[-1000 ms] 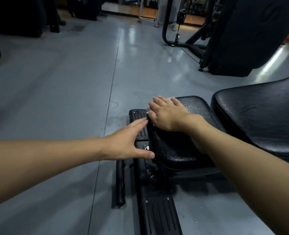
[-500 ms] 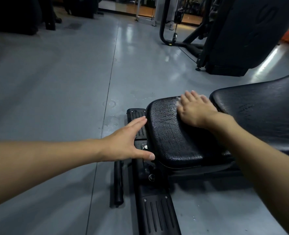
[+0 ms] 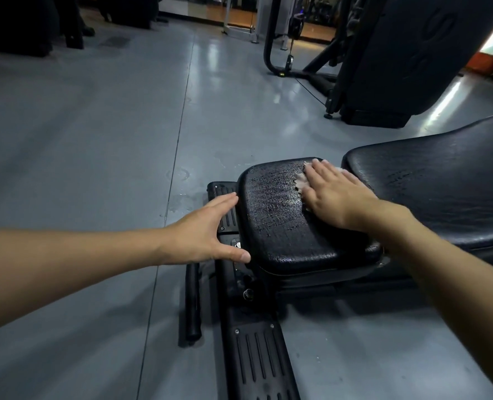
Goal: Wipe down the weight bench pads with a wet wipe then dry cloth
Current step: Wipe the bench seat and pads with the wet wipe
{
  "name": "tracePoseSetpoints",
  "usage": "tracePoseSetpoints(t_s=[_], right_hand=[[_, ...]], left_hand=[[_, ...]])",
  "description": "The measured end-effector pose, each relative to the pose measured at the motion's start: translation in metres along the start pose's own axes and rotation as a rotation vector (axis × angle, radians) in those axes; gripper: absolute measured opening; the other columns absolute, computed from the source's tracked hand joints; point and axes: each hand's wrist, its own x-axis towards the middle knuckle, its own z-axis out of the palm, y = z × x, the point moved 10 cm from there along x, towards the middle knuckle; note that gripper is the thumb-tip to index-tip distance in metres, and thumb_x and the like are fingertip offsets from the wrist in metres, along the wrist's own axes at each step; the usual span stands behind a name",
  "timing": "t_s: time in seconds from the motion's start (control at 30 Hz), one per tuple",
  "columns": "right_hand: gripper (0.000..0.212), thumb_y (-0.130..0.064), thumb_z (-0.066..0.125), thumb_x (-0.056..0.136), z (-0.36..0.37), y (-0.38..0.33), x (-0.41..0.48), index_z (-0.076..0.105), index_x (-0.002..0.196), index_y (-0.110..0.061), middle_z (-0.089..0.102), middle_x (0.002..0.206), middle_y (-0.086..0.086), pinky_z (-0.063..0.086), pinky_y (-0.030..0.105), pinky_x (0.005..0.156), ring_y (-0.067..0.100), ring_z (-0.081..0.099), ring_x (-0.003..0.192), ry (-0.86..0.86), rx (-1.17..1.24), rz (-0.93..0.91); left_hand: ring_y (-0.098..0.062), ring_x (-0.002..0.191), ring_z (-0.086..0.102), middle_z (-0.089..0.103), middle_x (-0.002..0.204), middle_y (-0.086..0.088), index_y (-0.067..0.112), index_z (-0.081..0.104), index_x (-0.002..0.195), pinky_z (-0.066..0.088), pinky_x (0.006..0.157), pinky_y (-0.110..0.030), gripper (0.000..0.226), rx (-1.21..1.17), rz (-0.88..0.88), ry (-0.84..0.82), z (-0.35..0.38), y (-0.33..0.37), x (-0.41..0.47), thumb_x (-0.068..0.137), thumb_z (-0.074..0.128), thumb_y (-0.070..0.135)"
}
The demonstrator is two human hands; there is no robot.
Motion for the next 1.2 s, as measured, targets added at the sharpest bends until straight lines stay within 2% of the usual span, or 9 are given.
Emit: tracePoseSetpoints(t_s=[0.13, 0.33, 0.47, 0.6, 0.77, 0.83, 0.97, 1.1, 1.2], right_hand=[[0.064, -0.044, 0.009, 0.103, 0.006, -0.038, -0.014, -0.002, 0.158, -0.012, -0.008, 0.166, 0.003, -0.004, 0.047, 0.122, 0.017, -0.011, 0.152, -0.016, -0.003, 0.011], [0.089, -0.048, -0.014, 0.08, 0.01, -0.111, -0.075, 0.01, 0.158, -0.013, 0.006, 0.166, 0.004, -0.001, 0.043, 0.123, 0.018, 0.0, 0.153, 0.101, -0.04, -0.31], [0.077, -0.051, -0.011, 0.088, 0.005, -0.046, -0.065, -0.001, 0.158, -0.022, -0.003, 0.166, -0.003, -0.003, 0.039, 0.123, 0.011, -0.007, 0.152, 0.099, -0.032, -0.177], [0.063, -0.044, 0.009, 0.103, 0.005, -0.017, -0.062, 0.0, 0.158, -0.015, -0.003, 0.167, 0.001, -0.002, 0.043, 0.123, 0.016, -0.007, 0.152, 0.055, -0.049, 0.026], [0.063, -0.037, 0.022, 0.099, 0.009, -0.113, -0.097, 0.042, 0.147, -0.002, 0.04, 0.153, 0.016, 0.023, 0.055, 0.117, 0.033, 0.033, 0.144, 0.296, -0.03, -0.228], [0.058, -0.036, 0.027, 0.1, 0.011, -0.118, -0.106, 0.047, 0.143, -0.002, 0.047, 0.149, 0.017, 0.029, 0.052, 0.115, 0.033, 0.04, 0.14, 0.345, -0.025, -0.291], [0.061, -0.042, 0.023, 0.1, 0.009, -0.064, -0.107, 0.046, 0.146, -0.008, 0.046, 0.151, 0.012, 0.029, 0.045, 0.116, 0.025, 0.038, 0.143, 0.371, -0.026, -0.146], [0.069, -0.047, 0.015, 0.096, 0.006, -0.011, -0.114, 0.038, 0.15, -0.012, 0.034, 0.157, 0.016, 0.022, 0.046, 0.118, 0.027, 0.026, 0.148, 0.358, 0.019, 0.111], [0.068, -0.049, 0.031, 0.094, -0.001, 0.003, -0.129, 0.04, 0.146, -0.007, 0.042, 0.144, 0.026, 0.037, 0.052, 0.105, 0.04, 0.038, 0.134, 0.454, 0.102, 0.269]], left_hand=[[0.006, 0.141, 0.008, 0.0, 0.163, 0.013, 0.02, 0.01, 0.156, 0.009, 0.113, -0.011, 0.127, 0.072, 0.038, -0.009, -0.003, 0.007, -0.001, 0.057, 0.07, 0.07], [-0.005, 0.147, 0.015, -0.007, 0.161, 0.019, 0.021, 0.008, 0.157, 0.017, 0.113, -0.019, 0.123, 0.242, 0.086, -0.041, -0.008, 0.017, 0.0, 0.063, 0.066, 0.075], [-0.012, 0.147, 0.014, -0.006, 0.161, 0.016, 0.024, 0.007, 0.156, 0.019, 0.119, -0.031, 0.118, 0.33, 0.11, -0.066, -0.008, 0.021, 0.0, 0.065, 0.062, 0.077], [-0.012, 0.149, 0.008, 0.002, 0.163, 0.008, 0.02, 0.013, 0.156, 0.017, 0.121, -0.037, 0.113, 0.417, 0.19, -0.056, -0.009, 0.031, 0.001, 0.07, 0.064, 0.073], [-0.011, 0.149, 0.008, 0.005, 0.163, 0.005, 0.016, 0.016, 0.155, 0.016, 0.121, -0.032, 0.12, 0.415, 0.187, -0.054, -0.01, 0.03, 0.003, 0.064, 0.062, 0.08], [-0.01, 0.149, 0.009, 0.007, 0.163, 0.005, 0.016, 0.017, 0.155, 0.017, 0.121, -0.032, 0.116, 0.409, 0.189, -0.051, -0.011, 0.031, 0.004, 0.067, 0.068, 0.073], [-0.011, 0.149, 0.007, 0.004, 0.163, 0.006, 0.019, 0.016, 0.156, 0.014, 0.12, -0.028, 0.104, 0.417, 0.188, -0.109, -0.009, 0.032, 0.003, 0.072, 0.053, 0.07], [-0.015, 0.147, 0.017, 0.015, 0.161, 0.004, 0.026, 0.028, 0.151, 0.018, 0.12, -0.036, 0.079, 0.357, 0.22, -0.081, -0.012, 0.05, 0.01, 0.077, 0.038, 0.048], [-0.014, 0.144, 0.024, 0.024, 0.157, 0.005, 0.03, 0.034, 0.147, 0.023, 0.118, -0.043, 0.074, 0.322, 0.322, -0.006, -0.012, 0.077, 0.019, 0.079, 0.03, 0.059]])
